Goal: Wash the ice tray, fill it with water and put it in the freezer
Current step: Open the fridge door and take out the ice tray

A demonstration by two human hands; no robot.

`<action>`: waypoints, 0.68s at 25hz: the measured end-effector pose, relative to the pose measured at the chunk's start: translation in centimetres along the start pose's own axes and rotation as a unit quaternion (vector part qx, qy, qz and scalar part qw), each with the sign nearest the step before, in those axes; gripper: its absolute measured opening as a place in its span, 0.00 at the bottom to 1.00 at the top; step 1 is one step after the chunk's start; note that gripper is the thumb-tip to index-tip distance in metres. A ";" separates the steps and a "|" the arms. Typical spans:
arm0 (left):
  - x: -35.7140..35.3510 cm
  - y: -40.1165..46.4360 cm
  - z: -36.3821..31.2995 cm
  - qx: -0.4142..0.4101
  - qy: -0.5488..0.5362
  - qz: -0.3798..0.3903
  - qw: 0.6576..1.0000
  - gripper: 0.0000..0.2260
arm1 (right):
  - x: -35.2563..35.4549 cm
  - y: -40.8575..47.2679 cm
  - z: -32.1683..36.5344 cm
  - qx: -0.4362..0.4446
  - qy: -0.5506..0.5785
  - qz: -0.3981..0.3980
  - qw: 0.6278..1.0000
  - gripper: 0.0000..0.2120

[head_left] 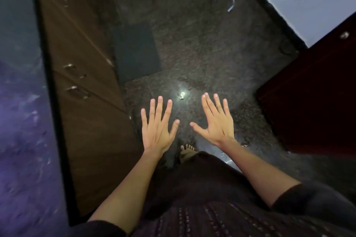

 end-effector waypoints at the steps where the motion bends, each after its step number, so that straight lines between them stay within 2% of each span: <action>1: -0.3 1.5 -0.3 -0.022 -0.002 -0.003 1.000 0.28 | 0.2 0.5 -0.9 -0.024 0.007 -0.008 1.000 0.43; 7: -1.5 10.3 -3.4 -0.157 -0.032 -0.001 0.987 0.28 | 1.2 2.3 -5.8 -0.195 0.052 -0.062 0.977 0.43; 13: -1.2 20.8 -7.1 -0.306 -0.047 -0.008 0.951 0.27 | 3.2 6.6 -9.8 -0.353 0.072 -0.132 0.923 0.44; 17: -0.5 28.0 -8.9 -0.373 -0.067 -0.022 0.925 0.27 | 5.9 10.8 -12.3 -0.413 0.075 -0.171 0.891 0.43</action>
Point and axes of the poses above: each hand's wrist, its own y-axis towards the middle knuckle, its own x-axis out of the back of the hand, z = x × y, the point moved 1 cm from there along y, towards the middle knuckle, and after that the axes turned 15 degrees about -x, right-handed, at the moved point
